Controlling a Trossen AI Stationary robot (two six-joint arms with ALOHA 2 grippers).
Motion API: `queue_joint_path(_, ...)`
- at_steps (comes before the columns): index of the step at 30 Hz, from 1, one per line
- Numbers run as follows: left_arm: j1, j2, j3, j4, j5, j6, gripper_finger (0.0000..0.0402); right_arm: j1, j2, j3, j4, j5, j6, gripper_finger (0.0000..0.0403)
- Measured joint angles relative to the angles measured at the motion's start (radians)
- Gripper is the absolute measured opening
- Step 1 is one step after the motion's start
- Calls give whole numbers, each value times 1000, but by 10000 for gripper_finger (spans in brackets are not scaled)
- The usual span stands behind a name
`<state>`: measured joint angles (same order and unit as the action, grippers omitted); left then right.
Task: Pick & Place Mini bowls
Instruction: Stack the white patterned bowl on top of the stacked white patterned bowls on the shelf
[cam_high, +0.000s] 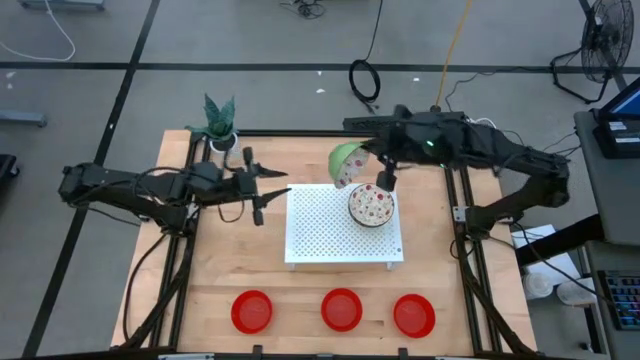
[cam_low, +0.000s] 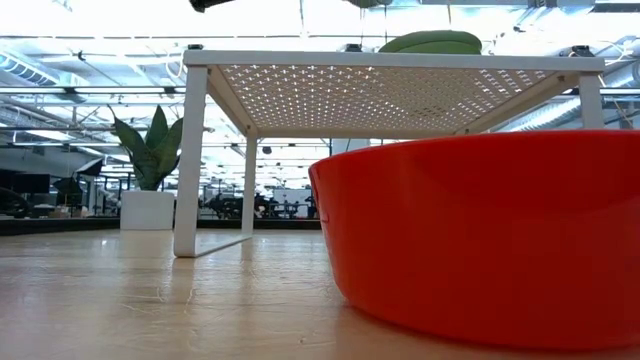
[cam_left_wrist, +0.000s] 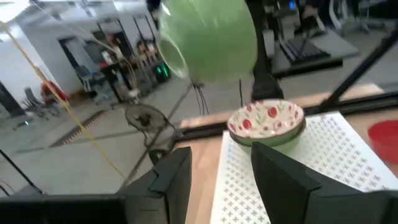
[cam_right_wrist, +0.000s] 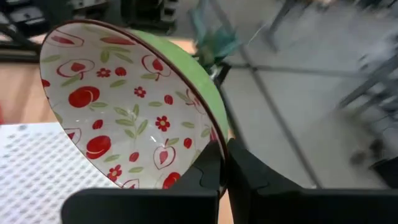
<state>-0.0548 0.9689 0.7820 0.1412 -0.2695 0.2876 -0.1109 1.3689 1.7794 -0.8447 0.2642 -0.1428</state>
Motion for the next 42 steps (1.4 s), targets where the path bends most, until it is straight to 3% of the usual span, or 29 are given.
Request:
queue_joint_path(4, 10, -32, -70, 104, -1, 28, 171, -42, 134, 179, -247, -66, 28, 0)
queue_joint_path(11, 39, -25, -79, 100, -1, 20, 170, -111, 330, 472, -626, -299, 123, 0)
queue_joint_path(14, 46, -24, -79, 78, -1, 17, 170, -134, 386, 513, -738, -411, 145, 0)
queue_joint_path(19, 50, -24, -79, 63, -1, 3, 170, -165, 402, 506, -722, -597, 186, 0)
queue_joint_path(37, 50, -24, -79, 15, -1, -79, 170, -169, 401, 505, -727, -645, 282, 0)
queue_joint_path(42, 48, -25, -79, -13, 7, -88, 170, -128, 374, 503, -726, -520, 259, 0)
